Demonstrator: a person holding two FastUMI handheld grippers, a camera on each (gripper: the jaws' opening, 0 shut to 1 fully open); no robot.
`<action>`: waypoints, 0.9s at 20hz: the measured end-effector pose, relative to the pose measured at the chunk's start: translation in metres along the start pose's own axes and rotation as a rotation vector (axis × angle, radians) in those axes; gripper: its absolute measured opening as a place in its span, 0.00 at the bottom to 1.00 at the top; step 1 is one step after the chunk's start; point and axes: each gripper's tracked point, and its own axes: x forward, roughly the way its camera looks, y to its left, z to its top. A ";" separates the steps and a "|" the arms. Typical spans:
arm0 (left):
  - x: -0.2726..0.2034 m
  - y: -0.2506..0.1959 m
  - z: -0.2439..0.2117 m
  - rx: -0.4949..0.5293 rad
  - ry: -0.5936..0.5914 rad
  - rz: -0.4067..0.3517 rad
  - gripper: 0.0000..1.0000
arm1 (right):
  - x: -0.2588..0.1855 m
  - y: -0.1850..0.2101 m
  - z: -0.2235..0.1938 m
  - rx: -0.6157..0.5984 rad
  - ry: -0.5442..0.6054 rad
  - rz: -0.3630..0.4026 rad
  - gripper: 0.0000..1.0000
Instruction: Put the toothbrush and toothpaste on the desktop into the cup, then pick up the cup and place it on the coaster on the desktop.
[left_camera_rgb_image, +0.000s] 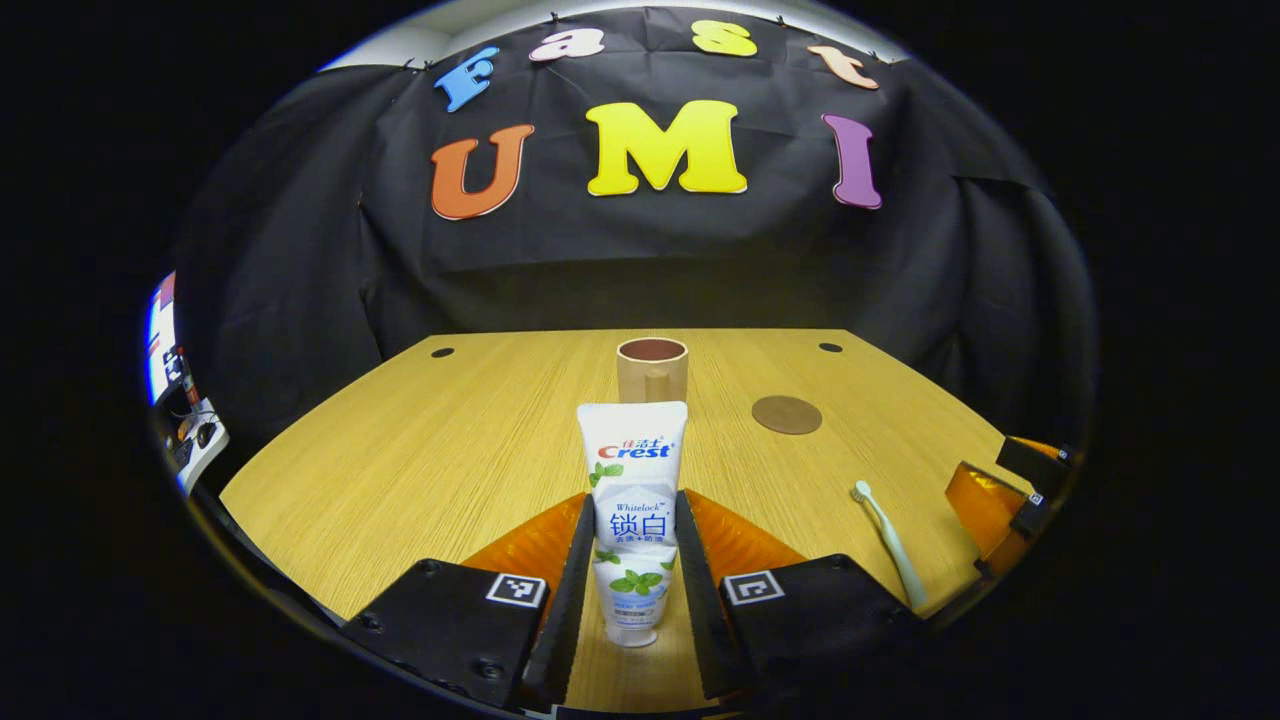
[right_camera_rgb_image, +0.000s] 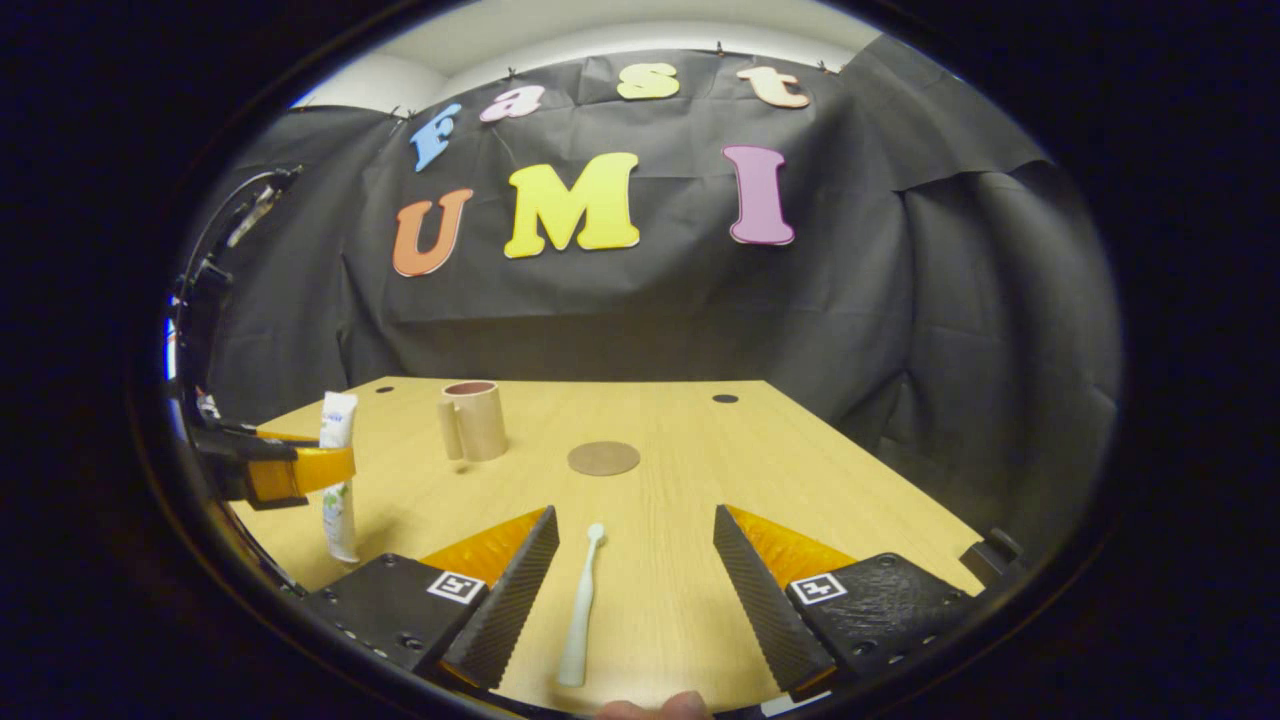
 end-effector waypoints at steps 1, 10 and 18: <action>-0.002 0.000 0.005 -0.003 -0.010 0.000 0.50 | 0.001 0.002 -0.003 -0.001 0.013 0.006 0.97; -0.005 0.006 0.031 -0.030 -0.055 -0.003 0.47 | 0.019 0.026 -0.034 -0.033 0.161 0.064 0.95; -0.010 0.015 0.057 -0.036 -0.098 -0.002 0.47 | 0.053 0.032 -0.054 -0.027 0.300 0.024 0.73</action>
